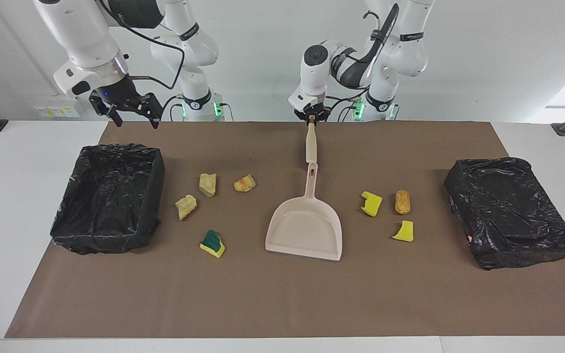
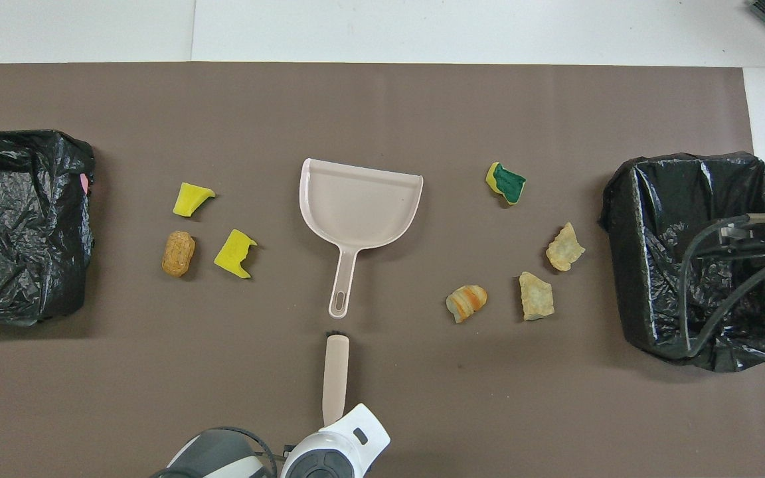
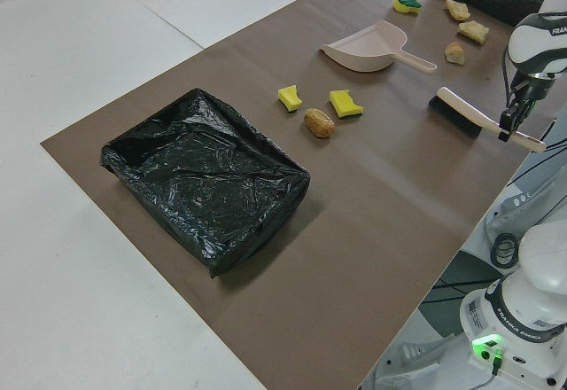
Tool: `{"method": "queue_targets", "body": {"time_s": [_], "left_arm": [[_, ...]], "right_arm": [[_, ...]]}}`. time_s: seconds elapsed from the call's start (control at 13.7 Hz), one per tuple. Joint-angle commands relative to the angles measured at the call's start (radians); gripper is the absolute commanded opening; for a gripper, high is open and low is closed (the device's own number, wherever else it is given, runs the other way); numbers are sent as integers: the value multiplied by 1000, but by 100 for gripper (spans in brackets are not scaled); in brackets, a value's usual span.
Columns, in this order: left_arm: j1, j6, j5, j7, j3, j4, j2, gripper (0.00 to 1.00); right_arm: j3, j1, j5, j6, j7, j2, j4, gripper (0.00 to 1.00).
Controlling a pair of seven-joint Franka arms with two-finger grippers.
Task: Sweep and dump trash in bin
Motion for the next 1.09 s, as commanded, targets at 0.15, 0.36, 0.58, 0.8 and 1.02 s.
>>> {"method": "queue_targets", "body": {"time_s": [0.15,0.36,0.58,0.8,1.02], "left_arm": [[49,-129,29,45,14,87,-4,0],[124,-293,29,114,17,165,-31,0],[262,-460,29,210,20,202,-117,0],[426,-605,88,356,18,261,-121,0],[587,-597,193,513,18,352,-43,0]], "right_arm": [[3,96,19,137,88,-22,-104,100],[3,139,26,194,145,2,-118,100],[3,148,28,231,163,21,-132,100],[3,162,64,263,201,36,-136,100],[3,239,62,310,293,74,-135,100]]}}
